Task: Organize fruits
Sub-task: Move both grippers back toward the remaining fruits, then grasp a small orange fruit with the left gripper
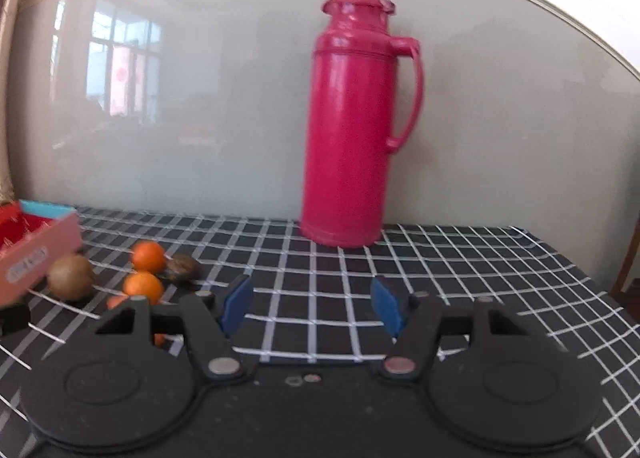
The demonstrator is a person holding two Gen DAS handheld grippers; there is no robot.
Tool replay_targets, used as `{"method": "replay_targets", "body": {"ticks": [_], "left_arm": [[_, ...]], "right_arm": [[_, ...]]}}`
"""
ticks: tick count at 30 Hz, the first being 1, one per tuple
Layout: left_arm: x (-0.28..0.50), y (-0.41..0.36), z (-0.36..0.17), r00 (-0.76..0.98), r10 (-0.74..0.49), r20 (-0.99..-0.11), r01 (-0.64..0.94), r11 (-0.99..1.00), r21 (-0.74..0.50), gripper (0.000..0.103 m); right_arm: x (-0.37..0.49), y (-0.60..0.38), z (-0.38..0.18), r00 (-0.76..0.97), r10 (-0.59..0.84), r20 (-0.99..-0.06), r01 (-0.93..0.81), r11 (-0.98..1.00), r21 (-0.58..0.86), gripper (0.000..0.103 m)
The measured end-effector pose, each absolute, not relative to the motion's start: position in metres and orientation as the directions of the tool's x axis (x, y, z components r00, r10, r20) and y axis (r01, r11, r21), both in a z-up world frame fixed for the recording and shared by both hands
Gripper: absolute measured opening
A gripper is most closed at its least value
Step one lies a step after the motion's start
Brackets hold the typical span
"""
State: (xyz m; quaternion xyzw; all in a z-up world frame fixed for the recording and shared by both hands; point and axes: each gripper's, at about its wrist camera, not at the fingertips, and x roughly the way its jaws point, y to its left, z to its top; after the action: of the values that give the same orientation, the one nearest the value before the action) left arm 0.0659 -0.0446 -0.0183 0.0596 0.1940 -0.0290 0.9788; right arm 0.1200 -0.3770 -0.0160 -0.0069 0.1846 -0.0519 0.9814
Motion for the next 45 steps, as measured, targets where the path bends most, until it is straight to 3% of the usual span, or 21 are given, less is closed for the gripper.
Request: {"method": "replay_targets", "body": {"ticks": [7,11,23,36,42,45], "left_arm": [[0.088,-0.066,-0.032,0.904,-0.032,-0.427,0.091,0.989,0.120,0.101],[0.099,-0.069,-0.036,0.894,-0.043,-0.446,0.102,0.989,0.108,0.090],[0.130,-0.086,-0.048,0.854,-0.081,-0.514,0.159,0.981,0.111,0.075],[0.151,-0.099,-0.054,0.818,-0.075,-0.571,0.190,0.971,0.144,0.063],[0.157,-0.111,-0.055,0.825,-0.066,-0.562,0.200,0.963,0.180,0.062],[0.159,-0.114,-0.054,0.823,-0.073,-0.563,0.203,0.964,0.171,0.052]], "right_arm": [[0.118,-0.405,-0.023,0.918,-0.148,-0.368,0.146,0.989,-0.034,0.065],[0.122,-0.415,-0.026,0.914,-0.159,-0.372,0.164,0.986,-0.019,0.065],[0.139,-0.425,-0.031,0.908,-0.174,-0.381,0.181,0.983,-0.018,0.065],[0.144,-0.424,-0.032,0.910,-0.175,-0.377,0.177,0.984,-0.028,0.065],[0.145,-0.425,-0.032,0.909,-0.177,-0.377,0.178,0.984,-0.032,0.065],[0.145,-0.429,-0.033,0.908,-0.183,-0.378,0.185,0.982,-0.031,0.065]]}}
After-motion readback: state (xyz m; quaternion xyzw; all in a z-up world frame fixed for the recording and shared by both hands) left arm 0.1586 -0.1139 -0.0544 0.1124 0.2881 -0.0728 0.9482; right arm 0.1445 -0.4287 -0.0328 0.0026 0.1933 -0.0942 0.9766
